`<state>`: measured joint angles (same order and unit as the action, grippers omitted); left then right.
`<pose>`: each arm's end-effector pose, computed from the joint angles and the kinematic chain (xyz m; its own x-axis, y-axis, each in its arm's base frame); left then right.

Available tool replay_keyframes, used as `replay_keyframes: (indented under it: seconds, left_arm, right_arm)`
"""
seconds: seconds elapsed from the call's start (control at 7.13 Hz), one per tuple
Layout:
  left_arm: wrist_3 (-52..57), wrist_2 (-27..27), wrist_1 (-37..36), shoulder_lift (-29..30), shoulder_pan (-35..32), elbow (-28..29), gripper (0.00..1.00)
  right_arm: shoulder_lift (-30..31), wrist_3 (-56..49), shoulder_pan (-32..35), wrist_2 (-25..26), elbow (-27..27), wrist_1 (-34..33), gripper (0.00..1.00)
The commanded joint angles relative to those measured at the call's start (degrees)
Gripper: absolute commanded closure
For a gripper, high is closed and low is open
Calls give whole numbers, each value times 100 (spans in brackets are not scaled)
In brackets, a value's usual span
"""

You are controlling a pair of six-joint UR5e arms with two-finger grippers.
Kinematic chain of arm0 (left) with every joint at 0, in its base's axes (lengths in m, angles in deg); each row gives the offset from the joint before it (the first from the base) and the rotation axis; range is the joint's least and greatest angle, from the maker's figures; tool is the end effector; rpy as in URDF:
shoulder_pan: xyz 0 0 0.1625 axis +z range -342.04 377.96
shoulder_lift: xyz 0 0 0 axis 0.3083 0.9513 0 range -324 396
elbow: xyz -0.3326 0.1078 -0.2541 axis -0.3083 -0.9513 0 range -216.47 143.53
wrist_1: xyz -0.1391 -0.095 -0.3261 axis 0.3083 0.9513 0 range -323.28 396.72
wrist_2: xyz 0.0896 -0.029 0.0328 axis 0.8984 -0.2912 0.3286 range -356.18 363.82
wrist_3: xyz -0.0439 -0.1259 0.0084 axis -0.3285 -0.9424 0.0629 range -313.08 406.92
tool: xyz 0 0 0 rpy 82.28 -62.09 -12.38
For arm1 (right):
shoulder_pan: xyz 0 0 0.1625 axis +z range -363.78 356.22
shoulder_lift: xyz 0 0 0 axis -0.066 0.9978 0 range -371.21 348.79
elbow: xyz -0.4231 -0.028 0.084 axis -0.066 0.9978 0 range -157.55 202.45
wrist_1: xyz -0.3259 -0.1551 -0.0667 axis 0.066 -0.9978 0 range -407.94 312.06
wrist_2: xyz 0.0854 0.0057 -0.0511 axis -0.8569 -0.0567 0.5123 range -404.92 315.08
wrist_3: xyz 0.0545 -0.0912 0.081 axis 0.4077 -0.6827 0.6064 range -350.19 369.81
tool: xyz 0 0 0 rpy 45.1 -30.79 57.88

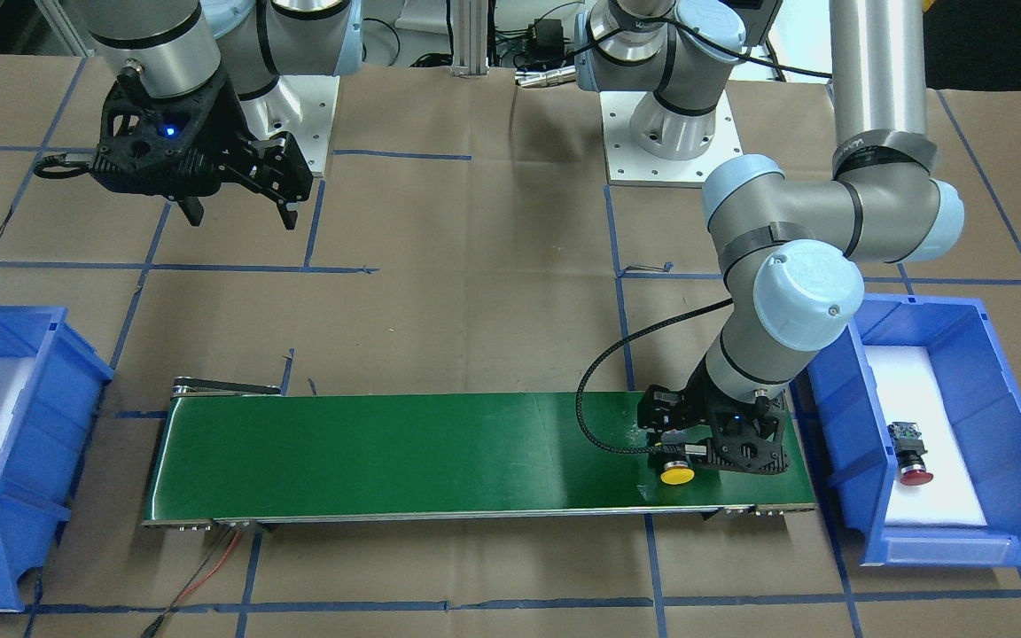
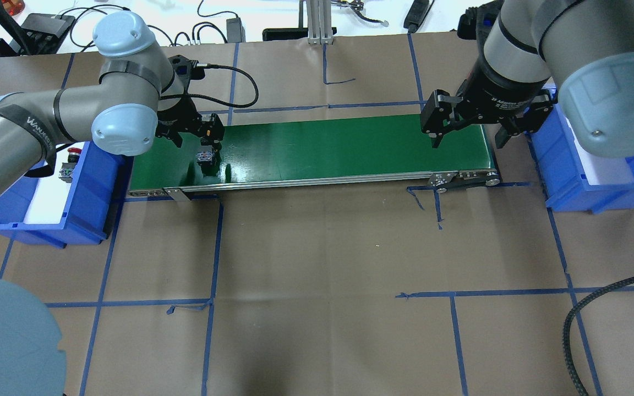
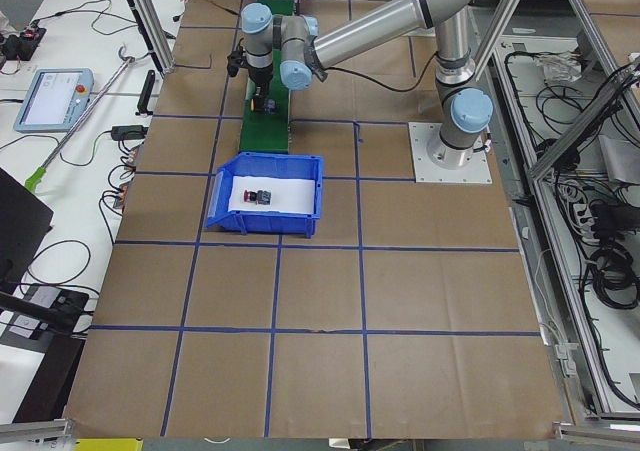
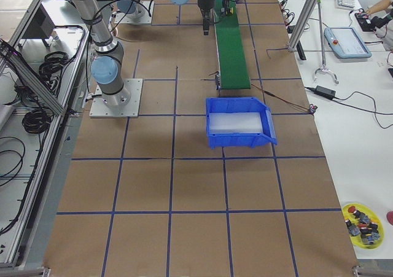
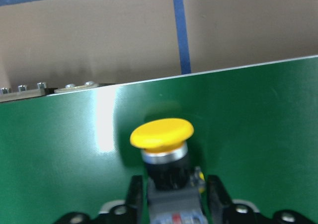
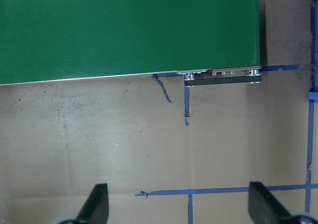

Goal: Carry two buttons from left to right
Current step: 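Lower the yellow button onto the green belt and open the left gripper, then move the left gripper back into the bin and grasp the red button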

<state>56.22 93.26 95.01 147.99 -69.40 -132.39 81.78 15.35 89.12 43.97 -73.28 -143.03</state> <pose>-0.1080 -0.5779 0.2765 -0.9932 0.1163 -0.0010 0.1161 0.9910 -0.0670 0.1571 -0.4168 0.4485 -0.9987 0.0451 -0.0232 0.0460 0.9982 -0.0390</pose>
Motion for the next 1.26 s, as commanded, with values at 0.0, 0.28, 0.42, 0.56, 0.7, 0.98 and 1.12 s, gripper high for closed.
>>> replay_keyframes:
  seconds: [0.0,0.28,0.42,0.56,0.7,0.98,1.12]
  left_arm:
    - [2,3,625,-412,26,370,0]
    - [2,3,1978,-528,70,1370,0]
    - [19,11,2428,-459,140,1784,0]
    - [72,-6,2589,-441,358,1927,0]
    - [116,-15,2617,-423,674,1929,0]
    - [902,-15,2678,-432,1192,1894,0]
    - [1412,-6,2713,-432,1613,1859,0]
  right_arm:
    - [0,0,0,-4,-7,0,0]
    - [0,0,0,-4,-15,-9,0]
    - [0,0,0,-4,-7,-9,0]
    - [-9,0,0,-4,-15,-9,0]
    - [-18,0,0,-4,-15,-9,0]
    - [-18,0,9,-13,-15,-26,0]
    - [-18,0,9,-13,-15,-35,0]
